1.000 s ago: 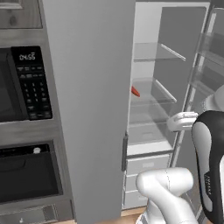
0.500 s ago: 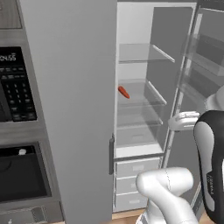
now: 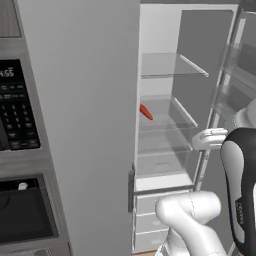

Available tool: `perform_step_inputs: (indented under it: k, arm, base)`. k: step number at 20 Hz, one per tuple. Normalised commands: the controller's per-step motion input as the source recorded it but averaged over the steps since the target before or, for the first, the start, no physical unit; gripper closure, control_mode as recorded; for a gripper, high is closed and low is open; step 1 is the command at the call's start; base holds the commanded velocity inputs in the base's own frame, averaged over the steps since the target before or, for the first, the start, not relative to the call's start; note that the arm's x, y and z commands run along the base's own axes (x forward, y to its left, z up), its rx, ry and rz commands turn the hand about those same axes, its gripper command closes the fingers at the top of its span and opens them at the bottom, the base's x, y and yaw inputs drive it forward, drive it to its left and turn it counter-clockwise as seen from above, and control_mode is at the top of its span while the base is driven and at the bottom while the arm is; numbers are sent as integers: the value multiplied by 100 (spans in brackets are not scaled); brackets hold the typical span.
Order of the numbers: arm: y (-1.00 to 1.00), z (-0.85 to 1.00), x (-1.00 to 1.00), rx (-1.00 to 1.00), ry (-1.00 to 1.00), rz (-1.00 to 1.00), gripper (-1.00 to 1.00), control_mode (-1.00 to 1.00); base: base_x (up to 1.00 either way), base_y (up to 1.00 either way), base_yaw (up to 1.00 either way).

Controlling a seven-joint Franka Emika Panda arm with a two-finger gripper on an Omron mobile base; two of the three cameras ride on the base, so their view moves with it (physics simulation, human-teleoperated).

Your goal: Open the fridge, remove the pear, carrot, and fish, and place them on any counter.

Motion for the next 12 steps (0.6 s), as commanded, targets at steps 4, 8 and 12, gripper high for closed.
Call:
perform_step_inputs:
  k: [4, 8, 12]
  arm:
    - [0, 0, 0, 0, 0, 0, -100, 100]
    - [0, 0, 0, 0, 0, 0, -100, 100]
    - [0, 0, 0, 0, 0, 0, -100, 100]
  base:
    - [61, 0, 0]
    - [56, 0, 0]
    - [28, 0, 0]
